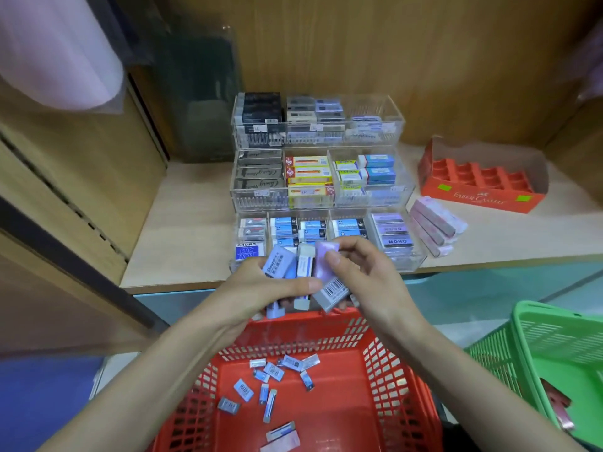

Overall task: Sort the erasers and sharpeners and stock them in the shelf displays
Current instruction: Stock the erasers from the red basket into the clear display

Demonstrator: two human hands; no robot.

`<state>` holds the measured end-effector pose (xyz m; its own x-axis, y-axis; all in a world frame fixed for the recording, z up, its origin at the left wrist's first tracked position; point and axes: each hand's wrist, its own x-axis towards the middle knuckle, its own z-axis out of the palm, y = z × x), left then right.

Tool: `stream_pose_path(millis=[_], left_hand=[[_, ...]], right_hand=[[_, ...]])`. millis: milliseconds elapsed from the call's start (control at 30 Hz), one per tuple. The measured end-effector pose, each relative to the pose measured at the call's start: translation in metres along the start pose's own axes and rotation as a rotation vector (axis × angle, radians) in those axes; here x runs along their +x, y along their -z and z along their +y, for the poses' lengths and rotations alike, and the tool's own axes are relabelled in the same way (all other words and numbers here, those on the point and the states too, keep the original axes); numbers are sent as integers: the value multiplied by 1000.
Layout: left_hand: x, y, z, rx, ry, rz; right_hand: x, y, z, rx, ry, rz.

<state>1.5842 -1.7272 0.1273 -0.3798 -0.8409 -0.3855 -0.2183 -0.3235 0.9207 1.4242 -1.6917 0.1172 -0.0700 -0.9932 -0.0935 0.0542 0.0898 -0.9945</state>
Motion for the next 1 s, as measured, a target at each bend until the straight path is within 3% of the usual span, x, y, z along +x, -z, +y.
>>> stream_pose_path(millis=[300, 467, 567, 667, 733, 800, 1000], left_hand=[[-5, -10, -6, -36, 41, -130], [-8, -19, -4, -48, 15, -74], [-7, -18, -5, -81, 23, -17], [-4, -11, -5, -84, 6, 44], [-2, -6, -4, -152, -11, 62], [-1, -2, -3, -198, -32, 69], [-1, 6, -4, -205, -81, 85]], right_hand=[[0, 3, 3, -303, 170, 115], [-2, 1, 2, -509, 232, 136], [-2, -2, 2, -283, 94, 61], [4, 4, -5, 334, -133, 9], [5, 8, -9, 610, -163, -33], [5, 11, -5, 624, -126, -67], [3, 14, 3, 227, 25, -44]])
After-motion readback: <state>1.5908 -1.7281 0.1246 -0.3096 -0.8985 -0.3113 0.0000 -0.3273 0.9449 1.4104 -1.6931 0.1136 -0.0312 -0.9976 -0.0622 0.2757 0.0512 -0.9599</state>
